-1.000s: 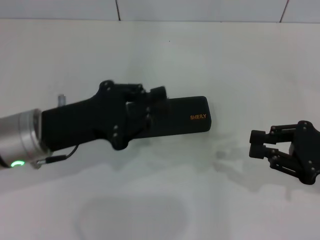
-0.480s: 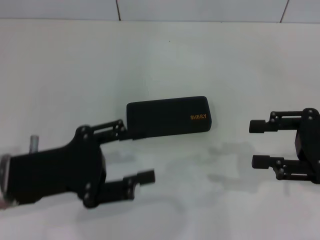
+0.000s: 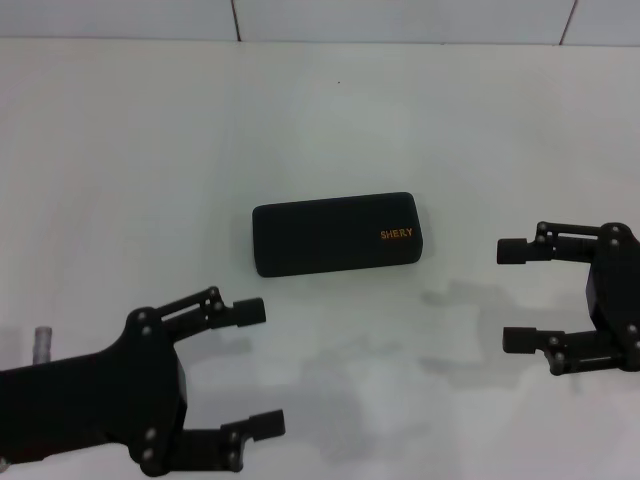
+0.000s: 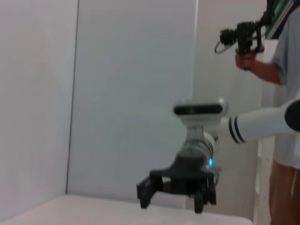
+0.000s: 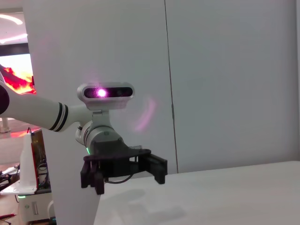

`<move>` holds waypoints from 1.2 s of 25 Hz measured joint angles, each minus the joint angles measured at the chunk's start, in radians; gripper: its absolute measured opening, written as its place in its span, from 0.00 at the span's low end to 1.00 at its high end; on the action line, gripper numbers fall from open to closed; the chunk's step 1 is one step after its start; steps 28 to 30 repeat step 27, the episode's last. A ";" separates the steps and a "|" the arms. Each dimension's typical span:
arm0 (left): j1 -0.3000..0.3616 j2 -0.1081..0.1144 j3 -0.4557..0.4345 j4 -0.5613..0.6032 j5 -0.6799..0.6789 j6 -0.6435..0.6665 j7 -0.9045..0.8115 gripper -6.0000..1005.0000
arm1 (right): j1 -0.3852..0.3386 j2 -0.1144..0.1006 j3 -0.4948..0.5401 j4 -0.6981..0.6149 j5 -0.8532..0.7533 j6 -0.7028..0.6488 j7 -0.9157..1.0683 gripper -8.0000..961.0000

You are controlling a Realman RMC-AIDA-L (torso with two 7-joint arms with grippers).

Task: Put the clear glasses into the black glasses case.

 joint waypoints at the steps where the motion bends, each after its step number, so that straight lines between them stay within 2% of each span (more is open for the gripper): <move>1: 0.000 0.001 -0.001 0.000 0.010 0.000 -0.001 0.89 | 0.000 0.000 0.001 0.003 0.000 0.000 0.000 0.82; 11: -0.006 0.019 -0.011 0.000 0.074 0.001 -0.027 0.89 | -0.002 0.001 0.001 0.008 -0.021 0.001 0.002 0.82; 17: -0.036 0.009 -0.056 -0.017 0.126 0.000 -0.037 0.89 | 0.005 0.001 0.000 0.008 -0.040 0.031 -0.006 0.82; 30: -0.049 0.005 -0.060 -0.023 0.135 0.001 -0.040 0.89 | 0.009 0.001 0.000 0.016 -0.051 0.052 -0.007 0.82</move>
